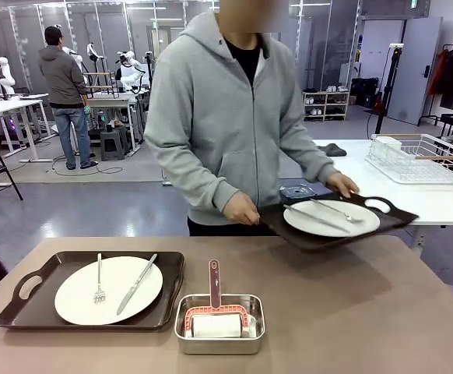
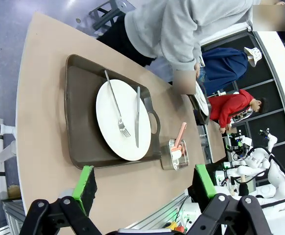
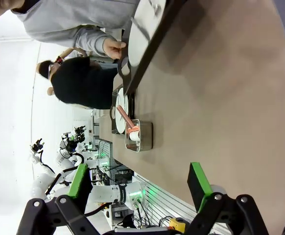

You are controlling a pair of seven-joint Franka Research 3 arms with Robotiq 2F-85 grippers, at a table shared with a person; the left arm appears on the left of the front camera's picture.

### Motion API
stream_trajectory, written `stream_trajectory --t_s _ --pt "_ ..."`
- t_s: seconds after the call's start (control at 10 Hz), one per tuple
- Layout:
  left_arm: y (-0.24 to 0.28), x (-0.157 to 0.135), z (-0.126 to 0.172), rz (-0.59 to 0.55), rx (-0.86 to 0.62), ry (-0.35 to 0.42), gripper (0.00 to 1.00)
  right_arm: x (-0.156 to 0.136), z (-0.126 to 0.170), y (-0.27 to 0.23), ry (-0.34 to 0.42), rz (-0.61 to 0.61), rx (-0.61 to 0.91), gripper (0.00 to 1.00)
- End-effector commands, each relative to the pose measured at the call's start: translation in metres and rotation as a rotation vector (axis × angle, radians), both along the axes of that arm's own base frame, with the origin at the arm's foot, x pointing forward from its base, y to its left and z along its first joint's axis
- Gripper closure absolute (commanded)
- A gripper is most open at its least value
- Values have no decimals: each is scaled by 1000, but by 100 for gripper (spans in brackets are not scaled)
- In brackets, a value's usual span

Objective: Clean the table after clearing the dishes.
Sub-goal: When the left (or right) Handle tray is removed, use the left hand (or right hand) to clean the left (or right) side of the table with the Lint Roller.

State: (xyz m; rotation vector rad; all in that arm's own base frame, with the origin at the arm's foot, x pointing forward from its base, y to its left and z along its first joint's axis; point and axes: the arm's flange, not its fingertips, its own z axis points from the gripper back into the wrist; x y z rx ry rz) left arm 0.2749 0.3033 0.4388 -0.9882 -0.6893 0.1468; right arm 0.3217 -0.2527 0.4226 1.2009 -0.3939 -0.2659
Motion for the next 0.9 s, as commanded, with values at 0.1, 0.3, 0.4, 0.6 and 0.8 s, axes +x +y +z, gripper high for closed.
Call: stream_trajectory --t_s 0.1,0.3,0.4,0.6,0.8 --pt "1 -2 1 -3 -2 -2 0 -2 2 0 -7 3 4 0" --pt "1 -2 1 -3 -2 -2 0 -2 2 0 -7 3 4 0" --pt "1 -2 1 -3 -2 -2 0 -2 2 0 -7 3 4 0" --pt "1 -2 1 -3 -2 -2 0 -2 2 0 -7 3 4 0" --pt "1 -2 1 -3 -2 -2 0 -2 2 0 -7 3 4 0"
